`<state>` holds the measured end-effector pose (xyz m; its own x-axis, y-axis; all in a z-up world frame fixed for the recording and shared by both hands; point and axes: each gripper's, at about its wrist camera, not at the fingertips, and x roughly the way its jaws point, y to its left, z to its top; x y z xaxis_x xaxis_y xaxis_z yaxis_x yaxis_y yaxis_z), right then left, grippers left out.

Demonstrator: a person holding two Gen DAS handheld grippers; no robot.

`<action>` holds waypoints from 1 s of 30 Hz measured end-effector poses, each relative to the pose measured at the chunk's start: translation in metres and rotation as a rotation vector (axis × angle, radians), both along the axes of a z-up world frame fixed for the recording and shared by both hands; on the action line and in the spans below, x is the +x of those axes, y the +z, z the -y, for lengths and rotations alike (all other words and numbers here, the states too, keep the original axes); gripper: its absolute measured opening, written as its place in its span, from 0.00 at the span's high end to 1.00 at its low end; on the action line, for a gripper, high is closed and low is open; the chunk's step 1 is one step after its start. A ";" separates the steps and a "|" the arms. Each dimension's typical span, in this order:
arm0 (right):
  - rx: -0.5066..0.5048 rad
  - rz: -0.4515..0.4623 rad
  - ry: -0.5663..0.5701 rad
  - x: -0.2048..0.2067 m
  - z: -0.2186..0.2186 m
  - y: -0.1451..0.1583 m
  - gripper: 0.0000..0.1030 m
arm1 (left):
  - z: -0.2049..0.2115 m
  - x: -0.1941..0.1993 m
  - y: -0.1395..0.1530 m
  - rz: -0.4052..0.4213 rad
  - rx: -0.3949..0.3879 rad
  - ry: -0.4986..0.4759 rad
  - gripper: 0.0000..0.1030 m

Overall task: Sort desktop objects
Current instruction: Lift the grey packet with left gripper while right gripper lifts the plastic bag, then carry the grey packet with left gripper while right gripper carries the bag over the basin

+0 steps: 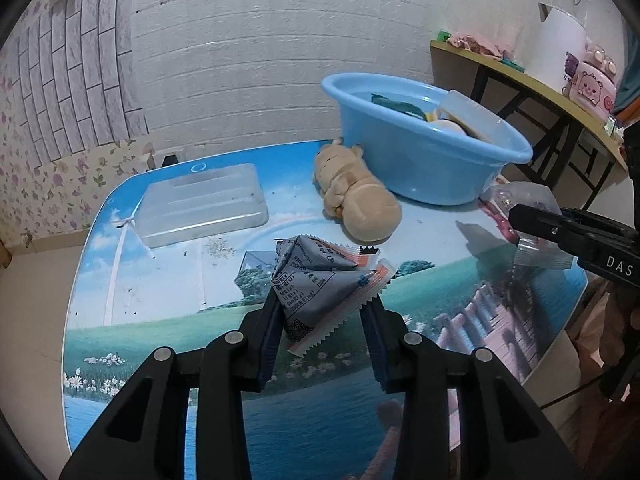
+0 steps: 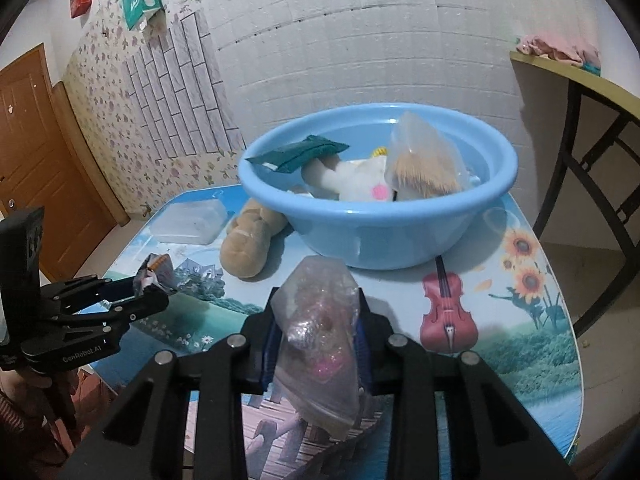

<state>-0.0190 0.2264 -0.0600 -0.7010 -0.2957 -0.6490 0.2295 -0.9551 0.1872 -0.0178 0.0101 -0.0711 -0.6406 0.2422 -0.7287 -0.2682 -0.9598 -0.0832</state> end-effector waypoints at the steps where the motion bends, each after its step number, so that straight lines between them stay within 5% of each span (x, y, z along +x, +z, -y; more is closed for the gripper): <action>1: 0.001 -0.005 0.004 0.001 0.000 0.001 0.70 | -0.001 0.000 0.002 -0.006 0.001 -0.003 0.64; 17: -0.043 -0.156 -0.010 -0.002 -0.026 0.064 0.70 | -0.038 -0.032 0.065 -0.110 0.028 -0.075 0.64; 30: -0.065 -0.086 -0.035 -0.051 -0.049 0.043 0.70 | -0.097 -0.083 0.071 -0.097 -0.005 -0.162 0.64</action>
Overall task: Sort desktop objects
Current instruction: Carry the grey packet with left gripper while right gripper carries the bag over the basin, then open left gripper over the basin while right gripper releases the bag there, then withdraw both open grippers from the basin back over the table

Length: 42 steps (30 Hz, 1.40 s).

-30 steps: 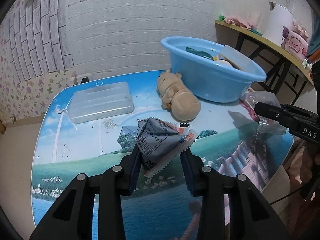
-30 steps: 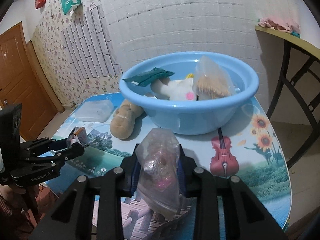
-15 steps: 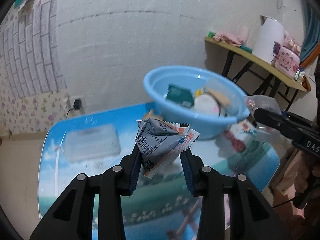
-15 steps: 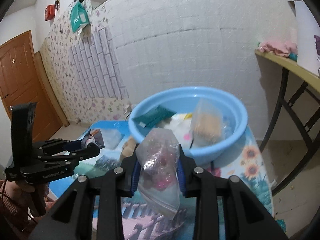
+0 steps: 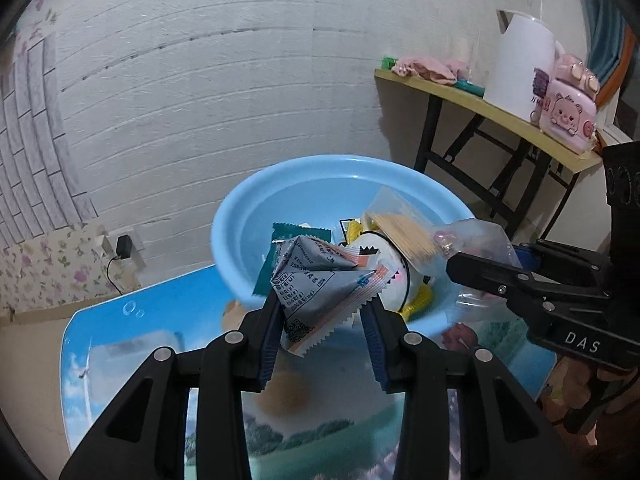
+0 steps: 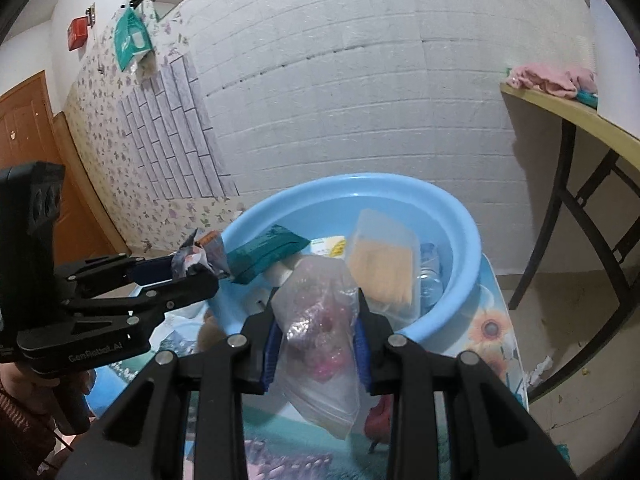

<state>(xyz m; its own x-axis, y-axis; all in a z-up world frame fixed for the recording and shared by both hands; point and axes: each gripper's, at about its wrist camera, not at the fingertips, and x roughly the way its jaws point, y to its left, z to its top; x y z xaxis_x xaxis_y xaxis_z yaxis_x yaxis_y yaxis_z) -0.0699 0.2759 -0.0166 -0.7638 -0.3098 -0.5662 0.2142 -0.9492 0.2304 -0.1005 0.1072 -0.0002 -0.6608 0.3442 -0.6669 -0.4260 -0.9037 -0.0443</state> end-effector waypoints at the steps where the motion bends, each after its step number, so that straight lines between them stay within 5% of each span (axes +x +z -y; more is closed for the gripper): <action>1: -0.006 -0.001 0.002 -0.004 -0.002 -0.001 0.70 | -0.004 -0.005 -0.002 0.004 -0.006 -0.003 0.64; 17: -0.039 0.013 -0.011 -0.062 -0.021 -0.013 0.70 | -0.033 -0.050 -0.016 0.019 -0.039 -0.021 0.63; 18: -0.039 0.014 -0.012 -0.061 -0.021 -0.013 0.70 | -0.034 -0.051 -0.017 0.020 -0.037 -0.020 0.60; 20: -0.042 0.023 -0.011 -0.060 -0.022 -0.014 0.69 | -0.033 -0.048 -0.017 0.016 -0.035 -0.019 0.33; 22: -0.042 0.030 -0.005 -0.057 -0.021 -0.015 0.68 | -0.032 -0.042 -0.013 -0.006 -0.017 -0.019 0.19; 28: -0.034 0.035 -0.033 -0.046 -0.022 -0.011 0.66 | -0.025 -0.033 -0.004 -0.031 -0.001 -0.007 0.14; 33: -0.038 0.028 -0.068 -0.036 -0.019 -0.004 0.53 | -0.011 -0.023 -0.001 -0.031 0.017 0.018 0.09; 42: -0.016 0.039 -0.050 -0.016 -0.001 0.001 0.53 | 0.024 -0.003 -0.004 -0.007 0.034 0.092 0.07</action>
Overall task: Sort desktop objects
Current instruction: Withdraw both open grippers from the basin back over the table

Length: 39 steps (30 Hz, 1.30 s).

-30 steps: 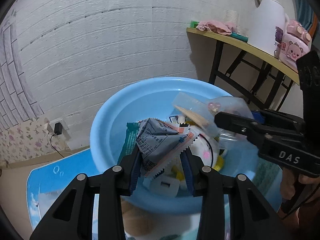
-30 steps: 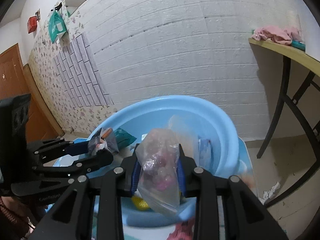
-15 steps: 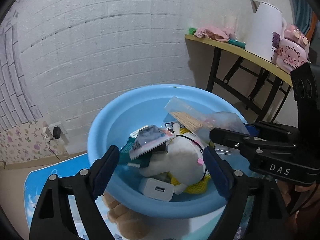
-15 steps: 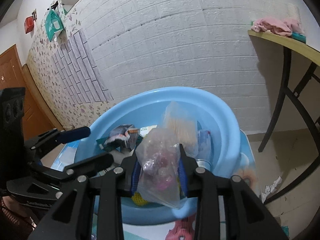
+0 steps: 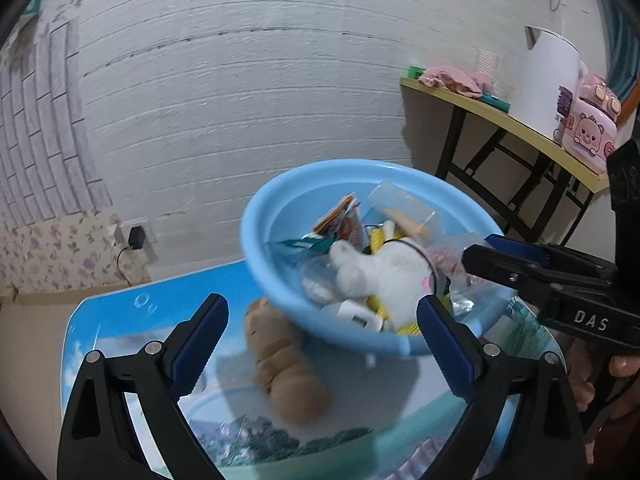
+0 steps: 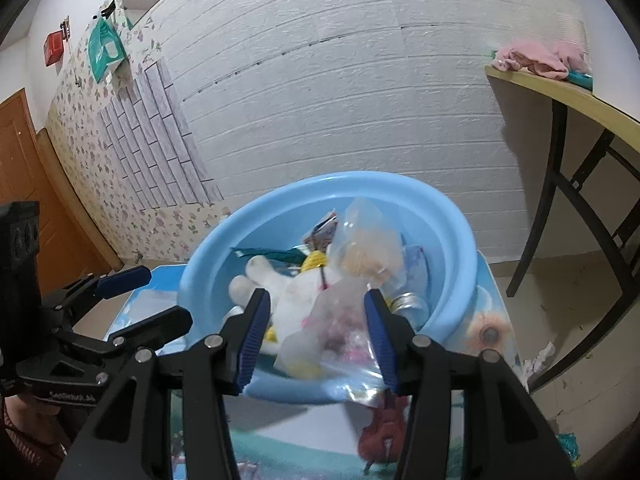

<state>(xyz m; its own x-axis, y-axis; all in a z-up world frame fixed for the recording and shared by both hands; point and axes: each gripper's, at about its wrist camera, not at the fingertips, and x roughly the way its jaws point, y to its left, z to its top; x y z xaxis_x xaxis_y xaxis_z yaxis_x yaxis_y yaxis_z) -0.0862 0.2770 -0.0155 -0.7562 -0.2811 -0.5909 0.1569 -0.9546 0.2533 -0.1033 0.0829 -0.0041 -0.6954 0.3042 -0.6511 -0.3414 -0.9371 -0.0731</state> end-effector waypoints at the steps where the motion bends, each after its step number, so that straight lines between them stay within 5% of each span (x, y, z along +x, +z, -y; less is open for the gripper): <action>1: 0.004 0.001 0.002 0.002 0.002 0.000 0.53 | 0.004 0.002 0.000 0.005 0.002 0.005 0.07; 4: 0.005 0.011 0.008 0.007 0.006 0.000 0.53 | 0.014 0.008 -0.003 0.027 -0.002 0.022 0.00; 18: 0.049 0.047 0.025 0.016 0.033 -0.005 0.47 | 0.044 0.022 -0.023 0.090 -0.006 0.078 0.00; 39: 0.091 -0.024 0.000 0.037 0.040 -0.005 0.44 | 0.086 0.035 -0.043 0.124 -0.004 0.158 0.00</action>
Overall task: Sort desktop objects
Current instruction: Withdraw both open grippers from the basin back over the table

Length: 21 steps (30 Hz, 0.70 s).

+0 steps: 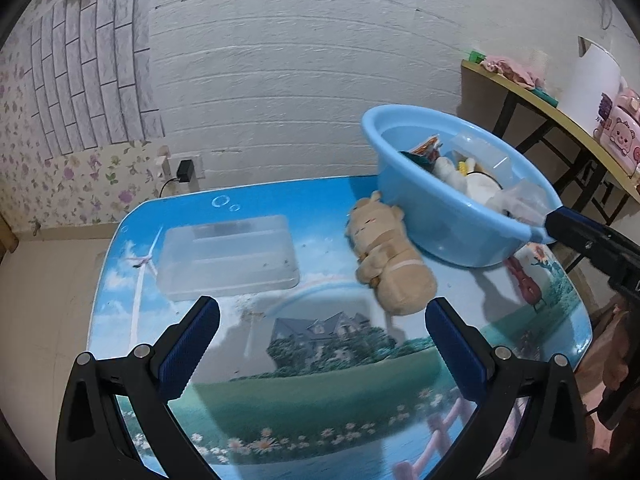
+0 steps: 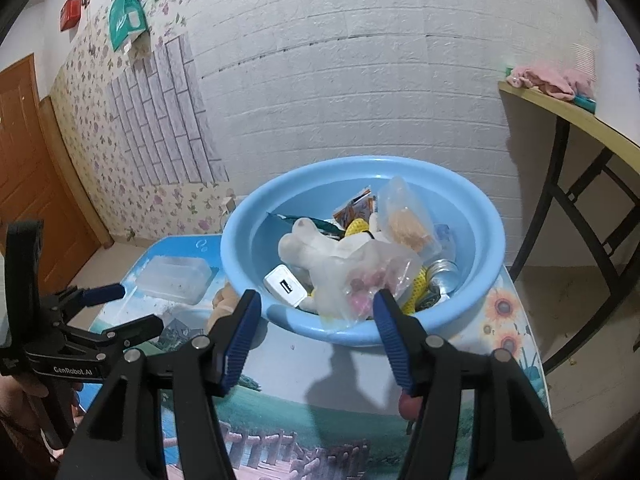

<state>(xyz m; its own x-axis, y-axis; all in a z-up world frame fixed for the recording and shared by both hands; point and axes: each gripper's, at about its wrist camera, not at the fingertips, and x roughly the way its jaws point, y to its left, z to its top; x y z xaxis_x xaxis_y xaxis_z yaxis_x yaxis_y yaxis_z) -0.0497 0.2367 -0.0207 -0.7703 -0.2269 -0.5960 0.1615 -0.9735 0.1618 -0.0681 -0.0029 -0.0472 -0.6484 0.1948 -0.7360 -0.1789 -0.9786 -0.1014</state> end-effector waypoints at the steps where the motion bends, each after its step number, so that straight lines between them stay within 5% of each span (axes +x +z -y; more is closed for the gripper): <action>1: -0.002 -0.002 -0.005 0.002 0.001 0.000 0.44 | 0.003 0.001 -0.001 0.000 0.000 0.009 0.00; 12: -0.057 0.034 0.000 0.018 0.031 -0.008 0.44 | 0.046 0.002 -0.019 0.032 0.008 0.095 0.00; 21: 0.027 0.142 0.107 -0.002 0.077 -0.043 0.44 | 0.056 -0.019 -0.026 0.009 -0.067 0.119 0.00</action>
